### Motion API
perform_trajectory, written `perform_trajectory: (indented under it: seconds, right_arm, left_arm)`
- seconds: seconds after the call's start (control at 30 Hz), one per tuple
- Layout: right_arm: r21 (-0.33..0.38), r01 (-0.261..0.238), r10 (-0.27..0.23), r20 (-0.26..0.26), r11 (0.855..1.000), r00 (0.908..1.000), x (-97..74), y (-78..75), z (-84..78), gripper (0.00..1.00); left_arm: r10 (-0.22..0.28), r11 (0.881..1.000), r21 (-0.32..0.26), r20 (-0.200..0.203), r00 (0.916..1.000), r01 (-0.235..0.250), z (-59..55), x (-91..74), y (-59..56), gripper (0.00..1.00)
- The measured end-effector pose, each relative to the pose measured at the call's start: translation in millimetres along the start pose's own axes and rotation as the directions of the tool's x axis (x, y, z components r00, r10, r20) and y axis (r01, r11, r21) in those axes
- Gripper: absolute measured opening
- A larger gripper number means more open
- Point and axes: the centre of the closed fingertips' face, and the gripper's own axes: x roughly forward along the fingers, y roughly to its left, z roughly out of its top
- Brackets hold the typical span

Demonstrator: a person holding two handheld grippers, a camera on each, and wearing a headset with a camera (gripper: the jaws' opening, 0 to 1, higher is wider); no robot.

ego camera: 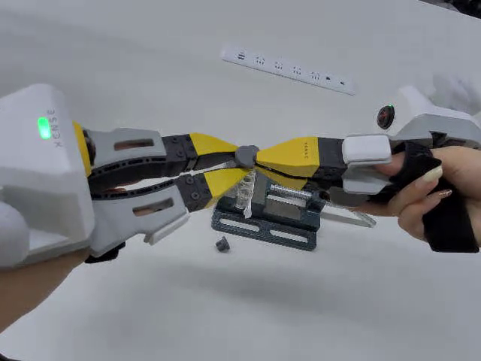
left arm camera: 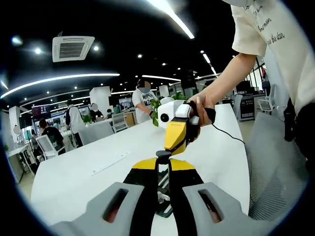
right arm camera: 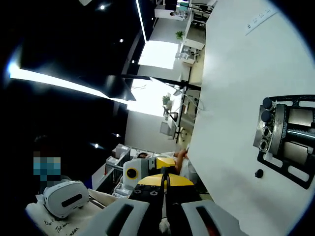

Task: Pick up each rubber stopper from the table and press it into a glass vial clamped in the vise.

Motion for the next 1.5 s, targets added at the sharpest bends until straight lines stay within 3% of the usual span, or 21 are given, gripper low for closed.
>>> perform_trajectory:
  seconds: [0.17,0.3,0.4,0.43,0.53,0.57,0.6,0.67,0.83,0.97,1.0,1.03,1.1,1.13,1.17,1.2,1.23,1.27,1.37,1.43,1.5]
  right_arm:
    - [-0.080,0.019,-0.019,-0.009,0.997,0.9998,0.9,4.5,-2.9,0.00]
    - [-0.146,0.050,-0.049,0.015,0.988,0.9987,-5.3,6.5,10.5,0.07]
    - [-0.268,0.109,-0.107,0.023,0.957,0.9940,-11.0,4.8,20.2,0.15]
    - [-0.355,0.143,-0.151,0.005,0.924,0.9884,-12.8,2.5,20.6,0.20]
    - [-0.484,0.189,-0.234,-0.034,0.854,0.9717,-14.1,-0.5,18.8,0.25]
    - [-0.532,0.196,-0.257,-0.041,0.823,0.9655,-14.0,-1.2,18.6,0.25]
    - [-0.599,0.208,-0.296,-0.050,0.773,0.9538,-15.4,-4.5,20.1,0.25]
    - [-0.671,0.203,-0.346,-0.084,0.713,0.9347,-14.8,-6.0,15.2,0.27]
    - [-0.800,0.179,-0.442,-0.117,0.573,0.8894,-12.9,-9.4,9.5,0.27]
    - [-0.862,0.149,-0.497,-0.131,0.485,0.8578,-14.5,-10.7,10.8,0.26]
    - [-0.888,0.136,-0.522,-0.129,0.439,0.8429,-14.9,-11.3,10.2,0.26]
    - [-0.902,0.124,-0.538,-0.133,0.415,0.8322,-15.6,-11.9,9.7,0.26]
    - [-0.922,0.101,-0.569,-0.143,0.375,0.8099,-16.2,-12.8,8.1,0.25]
    - [-0.927,0.085,-0.576,-0.153,0.364,0.8031,-16.2,-13.3,8.0,0.24]
    - [-0.936,0.069,-0.589,-0.159,0.345,0.7921,-16.3,-14.1,7.2,0.23]
    - [-0.938,0.061,-0.603,-0.168,0.341,0.7802,-17.0,-15.6,5.8,0.22]
    - [-0.945,0.046,-0.616,-0.173,0.323,0.7681,-18.0,-17.1,4.8,0.20]
    - [-0.959,0.018,-0.633,-0.174,0.284,0.7545,-15.1,-18.0,-2.8,0.19]
    - [-0.966,-0.026,-0.674,-0.198,0.256,0.7117,-16.4,-25.6,-8.5,0.19]
    - [-0.974,-0.056,-0.699,-0.196,0.218,0.6881,-15.6,-30.3,-9.1,0.19]
    - [-0.975,-0.073,-0.705,-0.202,0.209,0.6793,-13.1,-32.9,-10.6,0.18]
  left_arm:
    - [-0.013,1.000,-0.028,-0.005,0.9999,0.013,-2.1,1.2,0.8,0.03]
    - [-0.021,0.999,-0.047,-0.024,0.9995,0.020,-8.5,1.7,0.6,0.03]
    - [-0.026,0.998,-0.055,-0.038,0.9989,0.024,-10.6,1.8,-0.7,0.03]
    - [-0.030,0.998,-0.062,-0.041,0.9987,0.027,-10.9,2.1,-2.0,0.03]
    - [-0.037,0.997,-0.076,-0.055,0.9978,0.033,-15.1,3.4,-3.0,0.03]
    - [-0.040,0.996,-0.086,-0.059,0.9974,0.035,-16.5,3.7,-3.5,0.03]
    - [-0.046,0.994,-0.104,-0.060,0.9971,0.039,-17.8,4.2,-4.0,0.03]
    - [-0.046,0.993,-0.115,-0.068,0.9966,0.038,-19.9,4.6,-4.1,0.03]
    - [-0.053,0.991,-0.131,-0.086,0.9949,0.041,-24.1,4.5,-6.0,0.03]
    - [-0.064,0.989,-0.137,-0.104,0.9925,0.050,-26.7,5.1,-8.9,0.03]
    - [-0.070,0.988,-0.141,-0.107,0.9918,0.055,-27.1,5.6,-10.0,0.03]
    - [-0.074,0.988,-0.144,-0.110,0.9911,0.058,-27.3,5.9,-10.8,0.03]
    - [-0.085,0.987,-0.149,-0.118,0.9894,0.067,-27.5,7.2,-13.6,0.03]
    - [-0.088,0.986,-0.148,-0.119,0.9890,0.070,-27.1,7.7,-14.6,0.03]
    - [-0.093,0.986,-0.147,-0.125,0.9878,0.075,-27.0,8.6,-16.3,0.03]
    - [-0.099,0.986,-0.150,-0.131,0.9865,0.079,-27.6,9.4,-17.4,0.03]
    - [-0.103,0.985,-0.154,-0.134,0.9856,0.082,-27.7,9.6,-18.4,0.03]
    - [-0.107,0.984,-0.157,-0.134,0.9851,0.086,-27.4,9.9,-19.6,0.03]
    - [-0.118,0.983,-0.160,-0.146,0.9822,0.094,-28.7,10.7,-22.8,0.03]
    - [-0.127,0.981,-0.163,-0.155,0.9798,0.101,-30.1,11.1,-24.8,0.03]
    - [-0.137,0.979,-0.171,-0.164,0.9769,0.109,-31.8,11.5,-27.1,0.03]
